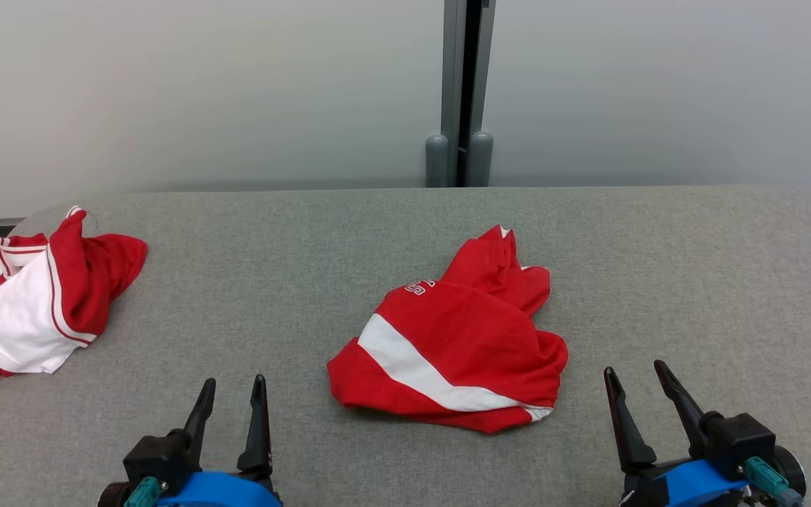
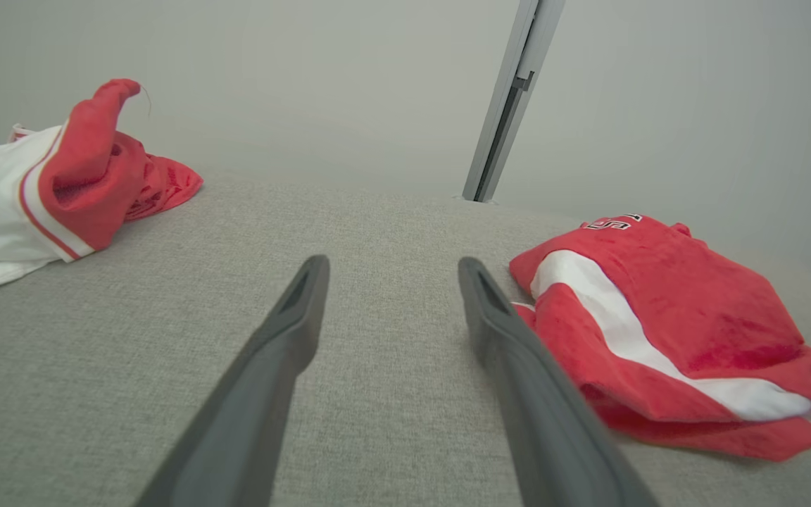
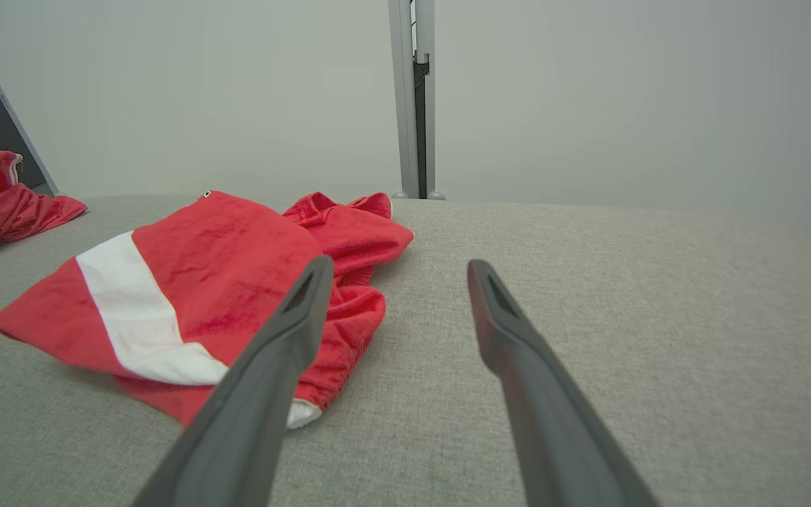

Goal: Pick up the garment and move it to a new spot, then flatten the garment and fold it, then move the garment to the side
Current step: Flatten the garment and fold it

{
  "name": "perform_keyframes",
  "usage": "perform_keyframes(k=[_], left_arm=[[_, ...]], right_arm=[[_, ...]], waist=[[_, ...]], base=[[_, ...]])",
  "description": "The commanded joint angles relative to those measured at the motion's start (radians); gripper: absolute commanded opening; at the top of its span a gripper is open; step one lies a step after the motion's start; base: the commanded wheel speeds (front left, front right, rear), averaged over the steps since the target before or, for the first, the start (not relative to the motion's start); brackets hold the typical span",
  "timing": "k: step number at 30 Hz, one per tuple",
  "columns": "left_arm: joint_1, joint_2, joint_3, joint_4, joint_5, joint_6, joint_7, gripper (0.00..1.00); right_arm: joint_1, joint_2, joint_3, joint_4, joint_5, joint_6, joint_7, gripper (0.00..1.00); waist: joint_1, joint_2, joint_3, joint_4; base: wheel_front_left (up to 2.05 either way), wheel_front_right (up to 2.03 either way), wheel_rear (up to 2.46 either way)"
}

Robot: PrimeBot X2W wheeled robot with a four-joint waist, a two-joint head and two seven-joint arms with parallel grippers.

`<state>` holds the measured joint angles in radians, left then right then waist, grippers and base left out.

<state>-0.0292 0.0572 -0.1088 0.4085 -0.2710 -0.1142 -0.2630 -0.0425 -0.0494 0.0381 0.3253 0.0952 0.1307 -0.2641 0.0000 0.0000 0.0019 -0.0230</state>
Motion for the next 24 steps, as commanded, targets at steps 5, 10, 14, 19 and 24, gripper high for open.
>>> perform_keyframes(k=[5, 10, 14, 19, 24], left_arm=[[-0.07, -0.003, -0.039, 0.019, 0.02, -0.01, -0.003, 1.0], [-0.164, 0.014, -0.098, 0.102, 0.019, -0.017, 0.013, 1.0], [-0.254, 0.024, -0.16, 0.21, 0.014, -0.019, 0.054, 1.0], [-0.337, 0.021, -0.239, 0.318, -0.034, -0.019, 0.109, 1.0], [-0.408, 0.015, -0.356, 0.38, -0.11, -0.017, 0.123, 1.0]], right_arm=[[-0.014, -0.002, 0.0, 0.003, -0.008, 0.0, -0.001, 1.0], [-0.026, -0.002, 0.005, 0.0, -0.011, 0.0, -0.001, 1.0], [-0.041, -0.002, 0.008, -0.001, -0.015, 0.0, -0.001, 1.0], [-0.056, -0.002, 0.004, -0.004, -0.018, 0.0, -0.001, 1.0], [-0.07, -0.002, -0.007, -0.007, -0.023, 0.0, -0.001, 1.0]], waist=[[0.0, 0.0, 0.008, -0.006], [0.0, 0.0, 0.028, -0.019], [0.0, 0.0, 0.054, -0.04], [0.0, 0.0, 0.084, -0.057], [0.0, 0.0, 0.115, -0.072]], base=[[0.0, 0.0, 0.0], [0.0, 0.0, 0.0], [0.0, 0.0, 0.0], [0.0, 0.0, 0.0], [0.0, 0.0, 0.0]])
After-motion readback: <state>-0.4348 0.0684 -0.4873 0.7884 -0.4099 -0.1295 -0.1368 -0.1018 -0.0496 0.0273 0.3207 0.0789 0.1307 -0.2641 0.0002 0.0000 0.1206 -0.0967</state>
